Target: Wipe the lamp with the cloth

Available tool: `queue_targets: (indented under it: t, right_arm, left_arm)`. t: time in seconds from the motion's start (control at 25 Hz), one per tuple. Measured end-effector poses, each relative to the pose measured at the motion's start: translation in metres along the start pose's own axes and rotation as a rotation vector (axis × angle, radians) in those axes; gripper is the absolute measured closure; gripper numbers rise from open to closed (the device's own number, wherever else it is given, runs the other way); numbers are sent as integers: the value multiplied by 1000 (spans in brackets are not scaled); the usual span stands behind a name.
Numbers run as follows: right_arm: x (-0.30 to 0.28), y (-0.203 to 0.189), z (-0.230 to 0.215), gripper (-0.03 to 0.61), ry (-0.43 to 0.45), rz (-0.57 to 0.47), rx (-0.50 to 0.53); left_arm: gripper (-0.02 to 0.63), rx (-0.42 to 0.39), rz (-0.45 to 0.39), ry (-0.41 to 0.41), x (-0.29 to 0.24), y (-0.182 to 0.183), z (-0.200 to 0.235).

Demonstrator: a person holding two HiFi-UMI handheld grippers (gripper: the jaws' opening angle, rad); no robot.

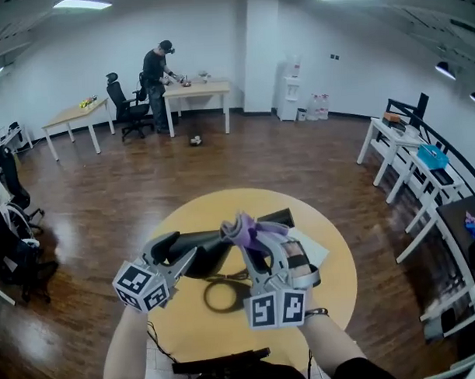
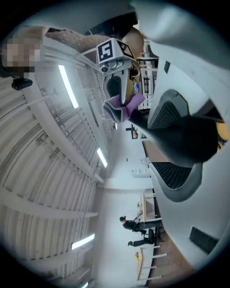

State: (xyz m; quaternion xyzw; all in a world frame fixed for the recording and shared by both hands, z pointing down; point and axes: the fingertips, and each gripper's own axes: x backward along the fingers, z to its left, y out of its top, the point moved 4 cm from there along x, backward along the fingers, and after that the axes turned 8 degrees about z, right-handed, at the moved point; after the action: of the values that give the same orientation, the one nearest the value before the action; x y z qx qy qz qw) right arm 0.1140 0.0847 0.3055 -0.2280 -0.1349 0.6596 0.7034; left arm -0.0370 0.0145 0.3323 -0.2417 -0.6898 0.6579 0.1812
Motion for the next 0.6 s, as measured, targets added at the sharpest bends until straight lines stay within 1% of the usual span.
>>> queue_targets:
  t: [0.08,0.2,0.28,0.36,0.44,0.52,0.6]
  right_arm:
    - [-12,14,20,480,40,38,6]
    - [-20,26,52,480,66,77,19]
    - [-22,29,58,480,71,81,10]
    - [-21,28,54,480,70,71,-2]
    - [-15,23,42,480,39,54,-14]
    - [-5,10,27,480,-6,43,-49]
    - [9,-11,15,480,-25,28,-111]
  left_arm:
    - [388,-4,25,-83,-6,5,10]
    - [411,-14,49,-149,-7,6,16]
    - [413,-11,51,-167,-7,5,18]
    - [413,-4,52,-180,-9,4,17]
    - [413,3,52,-183,-12,3,16]
    - [413,3,45,-174,-14,2,12]
    - [413,3,43,-164,-14,1,9]
